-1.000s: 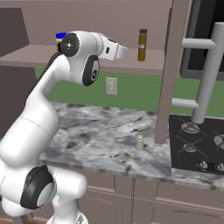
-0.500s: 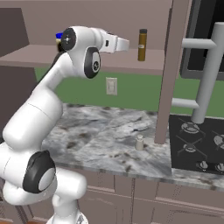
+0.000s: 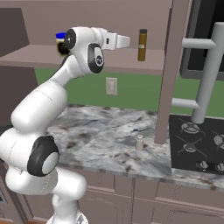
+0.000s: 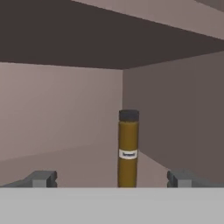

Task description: Collect the turmeric, mayonnaise, and shaker from the cabinet and place them next to the stove.

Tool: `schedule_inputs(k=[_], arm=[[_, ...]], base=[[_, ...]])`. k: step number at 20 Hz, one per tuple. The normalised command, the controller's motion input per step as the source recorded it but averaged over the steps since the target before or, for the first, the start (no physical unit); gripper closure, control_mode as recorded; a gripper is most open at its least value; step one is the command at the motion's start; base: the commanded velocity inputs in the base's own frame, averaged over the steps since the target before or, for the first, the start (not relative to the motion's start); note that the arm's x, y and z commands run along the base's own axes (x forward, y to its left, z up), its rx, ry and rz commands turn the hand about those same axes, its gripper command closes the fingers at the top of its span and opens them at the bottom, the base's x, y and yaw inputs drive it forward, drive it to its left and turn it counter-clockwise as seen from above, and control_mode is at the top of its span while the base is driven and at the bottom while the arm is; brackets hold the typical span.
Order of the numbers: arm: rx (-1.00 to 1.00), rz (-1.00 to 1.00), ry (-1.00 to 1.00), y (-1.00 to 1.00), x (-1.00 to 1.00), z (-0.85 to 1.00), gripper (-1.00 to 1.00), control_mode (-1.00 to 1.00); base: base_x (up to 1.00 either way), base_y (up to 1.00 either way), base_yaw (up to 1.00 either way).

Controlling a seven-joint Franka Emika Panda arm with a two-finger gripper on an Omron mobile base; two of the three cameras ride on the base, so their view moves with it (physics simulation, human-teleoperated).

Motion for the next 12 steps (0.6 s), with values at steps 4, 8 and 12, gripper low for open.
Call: schedule_inputs(k=[4, 8, 12], arm=[[-0.03, -0.05, 0.0, -0.08, 0.46, -0.06, -1.0, -1.0], [0.0, -0.05, 0.0, -0.22, 0.4, -0.06, -1.0, -1.0], [0.0, -0.07, 0.0, -0.31, 0.3, -0.06, -1.0, -1.0]], base=[[0.0, 0.0, 0.0], [0.0, 0.0, 0.0], [0.0, 0.0, 0.0]])
